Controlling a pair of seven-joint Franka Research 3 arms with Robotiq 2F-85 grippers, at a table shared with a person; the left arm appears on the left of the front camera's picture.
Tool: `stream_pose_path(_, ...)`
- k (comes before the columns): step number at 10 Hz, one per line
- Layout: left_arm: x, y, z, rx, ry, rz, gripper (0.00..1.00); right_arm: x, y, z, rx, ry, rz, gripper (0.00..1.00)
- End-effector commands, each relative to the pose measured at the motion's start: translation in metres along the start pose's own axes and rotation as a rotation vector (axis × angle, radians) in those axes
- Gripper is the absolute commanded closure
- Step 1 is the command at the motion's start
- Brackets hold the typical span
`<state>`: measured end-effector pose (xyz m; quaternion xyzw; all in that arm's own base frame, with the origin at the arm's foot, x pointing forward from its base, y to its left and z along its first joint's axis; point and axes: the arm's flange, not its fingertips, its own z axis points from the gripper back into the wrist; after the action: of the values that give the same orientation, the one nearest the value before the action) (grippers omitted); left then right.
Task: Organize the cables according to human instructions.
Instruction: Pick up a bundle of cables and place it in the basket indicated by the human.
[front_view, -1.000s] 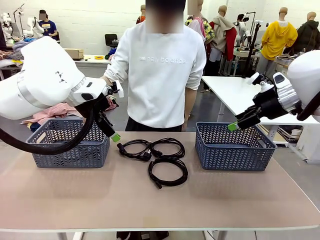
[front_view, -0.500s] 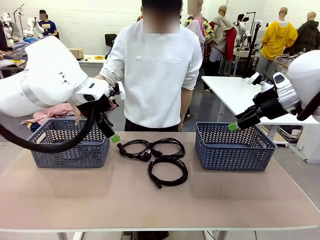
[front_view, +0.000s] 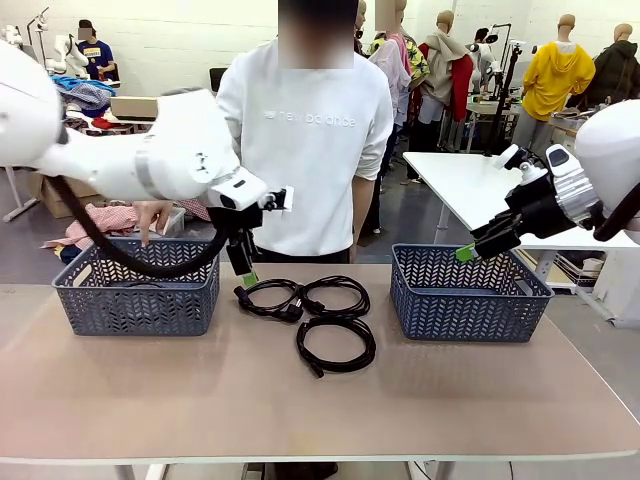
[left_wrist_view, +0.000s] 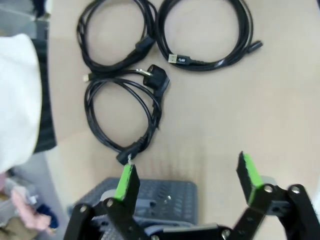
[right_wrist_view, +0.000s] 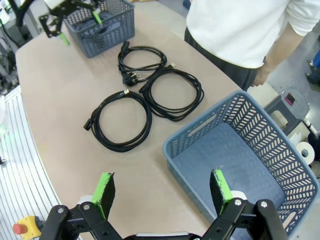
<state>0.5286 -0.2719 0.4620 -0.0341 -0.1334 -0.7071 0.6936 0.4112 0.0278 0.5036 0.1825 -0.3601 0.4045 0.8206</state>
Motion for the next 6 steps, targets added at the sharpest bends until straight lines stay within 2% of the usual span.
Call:
stream_pose_path(1,0.006,0.033,-0.011,-0.060,0.083,-0.098,0.00,-0.001,-0.003,-0.003,0.010,-0.026,0.016,0.00)
stream_pose_path(3,0.006,0.045,-0.032,-0.085,0.122,-0.126,0.00,-0.001,-0.003,-0.003,0.010,-0.026,0.016,0.00)
stream_pose_path(6,0.004,0.042,-0.044,-0.085,0.114,-0.105,0.00,-0.001,-0.003,-0.003,0.010,-0.026,0.016,0.00)
